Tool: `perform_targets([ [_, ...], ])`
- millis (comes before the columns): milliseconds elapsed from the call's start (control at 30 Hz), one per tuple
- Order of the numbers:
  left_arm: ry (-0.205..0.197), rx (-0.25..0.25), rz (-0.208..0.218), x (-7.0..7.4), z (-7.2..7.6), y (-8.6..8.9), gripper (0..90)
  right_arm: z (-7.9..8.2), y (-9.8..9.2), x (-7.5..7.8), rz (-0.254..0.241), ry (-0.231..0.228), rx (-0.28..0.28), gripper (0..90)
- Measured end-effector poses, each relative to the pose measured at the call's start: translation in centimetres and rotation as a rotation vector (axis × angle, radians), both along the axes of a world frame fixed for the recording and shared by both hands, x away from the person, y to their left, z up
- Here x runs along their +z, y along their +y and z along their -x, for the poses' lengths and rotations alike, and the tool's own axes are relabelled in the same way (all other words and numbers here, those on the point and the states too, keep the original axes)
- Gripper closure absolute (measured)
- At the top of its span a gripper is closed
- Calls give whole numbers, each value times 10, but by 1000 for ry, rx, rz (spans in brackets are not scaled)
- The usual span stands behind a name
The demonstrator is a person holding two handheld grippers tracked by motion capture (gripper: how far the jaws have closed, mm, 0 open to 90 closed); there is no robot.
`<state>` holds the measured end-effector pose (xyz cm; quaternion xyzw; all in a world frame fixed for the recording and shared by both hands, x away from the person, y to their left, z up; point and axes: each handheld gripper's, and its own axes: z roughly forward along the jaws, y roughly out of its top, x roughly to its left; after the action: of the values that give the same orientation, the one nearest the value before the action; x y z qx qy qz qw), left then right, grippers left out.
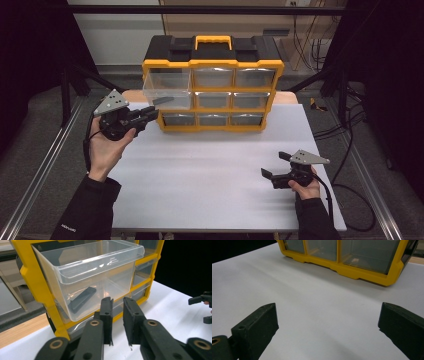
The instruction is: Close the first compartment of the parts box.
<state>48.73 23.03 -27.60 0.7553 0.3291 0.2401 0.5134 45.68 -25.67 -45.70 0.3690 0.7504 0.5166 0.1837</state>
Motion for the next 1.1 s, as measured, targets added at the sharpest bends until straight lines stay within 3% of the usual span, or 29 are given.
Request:
perform_targets([
  [233,-1,-4,-1,2,-2,-2,888,0,0,1,-2,-3,0,28],
  [1100,-7,16,-7,-2,-25,-10,894,0,1,0,0,-1,1,28],
])
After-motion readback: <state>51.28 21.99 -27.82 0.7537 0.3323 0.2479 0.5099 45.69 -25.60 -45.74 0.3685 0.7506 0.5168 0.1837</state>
